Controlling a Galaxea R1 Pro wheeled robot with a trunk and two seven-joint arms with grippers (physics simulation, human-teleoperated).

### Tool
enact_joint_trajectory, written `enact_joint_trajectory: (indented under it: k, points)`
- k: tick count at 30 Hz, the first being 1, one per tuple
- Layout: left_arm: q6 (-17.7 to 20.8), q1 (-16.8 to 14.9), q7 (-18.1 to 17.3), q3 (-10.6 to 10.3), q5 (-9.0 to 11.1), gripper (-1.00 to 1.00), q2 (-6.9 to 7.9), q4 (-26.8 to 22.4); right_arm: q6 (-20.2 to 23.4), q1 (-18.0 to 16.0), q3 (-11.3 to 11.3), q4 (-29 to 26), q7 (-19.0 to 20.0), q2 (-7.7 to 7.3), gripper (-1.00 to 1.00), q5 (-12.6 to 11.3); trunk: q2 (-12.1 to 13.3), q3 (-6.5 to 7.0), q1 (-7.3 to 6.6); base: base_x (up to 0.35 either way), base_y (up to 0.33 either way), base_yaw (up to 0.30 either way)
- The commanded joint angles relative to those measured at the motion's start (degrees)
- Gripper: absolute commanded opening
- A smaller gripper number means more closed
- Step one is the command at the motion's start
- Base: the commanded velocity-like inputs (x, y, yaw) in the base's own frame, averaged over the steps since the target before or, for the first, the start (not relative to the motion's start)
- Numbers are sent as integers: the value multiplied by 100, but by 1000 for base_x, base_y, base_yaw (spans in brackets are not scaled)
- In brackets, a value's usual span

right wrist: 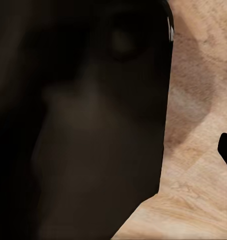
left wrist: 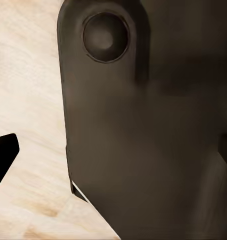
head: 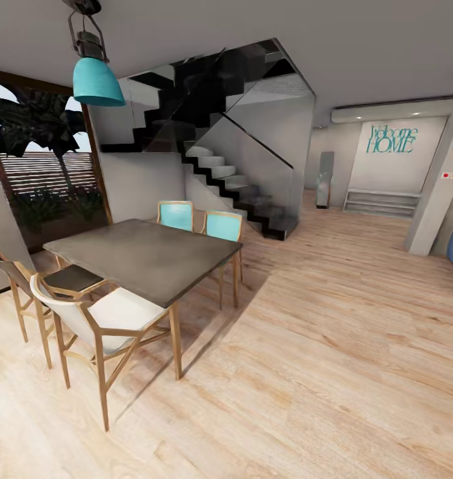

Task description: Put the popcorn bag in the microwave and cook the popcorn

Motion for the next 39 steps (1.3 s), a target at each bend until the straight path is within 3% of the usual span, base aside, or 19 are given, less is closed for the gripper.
enact_joint_trajectory:
  k: [1,5,26,39]
  points:
    - [-33,-9,-23,33,33,100,-33,-33,-33,-9,33,9,-33,25,100,33,-2,-3,0,0,0,0]
    - [-162,-9,-38,44,44,100,-17,-161,3,-9,43,2,-9,13,100,45,-2,-3,0,0,0,0]
    - [-72,-9,-37,44,45,100,-13,-209,-12,-9,59,0,48,10,100,49,-2,-3,0,0,0,4]
    - [-79,-9,-26,2,-5,100,95,-233,-16,-9,62,0,-8,18,100,53,-2,-3,0,0,0,259]
